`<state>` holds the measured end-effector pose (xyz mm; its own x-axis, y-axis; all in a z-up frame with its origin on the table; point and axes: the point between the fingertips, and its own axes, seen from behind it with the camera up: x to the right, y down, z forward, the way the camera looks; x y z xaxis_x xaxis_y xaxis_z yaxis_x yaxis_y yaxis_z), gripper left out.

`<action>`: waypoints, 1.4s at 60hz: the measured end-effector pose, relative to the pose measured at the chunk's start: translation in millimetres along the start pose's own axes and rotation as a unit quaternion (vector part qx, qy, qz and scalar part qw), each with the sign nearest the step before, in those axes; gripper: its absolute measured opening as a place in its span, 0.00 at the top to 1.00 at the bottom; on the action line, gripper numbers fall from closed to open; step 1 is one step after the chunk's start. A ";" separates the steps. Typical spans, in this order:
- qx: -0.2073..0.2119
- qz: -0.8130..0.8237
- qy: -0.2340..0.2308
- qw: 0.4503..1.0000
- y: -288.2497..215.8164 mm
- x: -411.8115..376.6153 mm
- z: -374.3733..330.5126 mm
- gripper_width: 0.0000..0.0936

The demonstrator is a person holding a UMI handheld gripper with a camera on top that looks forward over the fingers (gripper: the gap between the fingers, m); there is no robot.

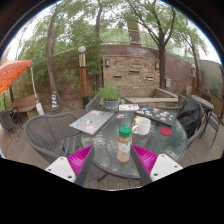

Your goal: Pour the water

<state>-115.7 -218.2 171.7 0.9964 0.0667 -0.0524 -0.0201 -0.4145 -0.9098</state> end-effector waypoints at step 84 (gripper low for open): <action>-0.017 0.713 -0.252 0.654 -124.0 43.7 289.6 0.69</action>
<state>-93.6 99.0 163.0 -0.1875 -0.1229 -0.9745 -0.8888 -0.4012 0.2216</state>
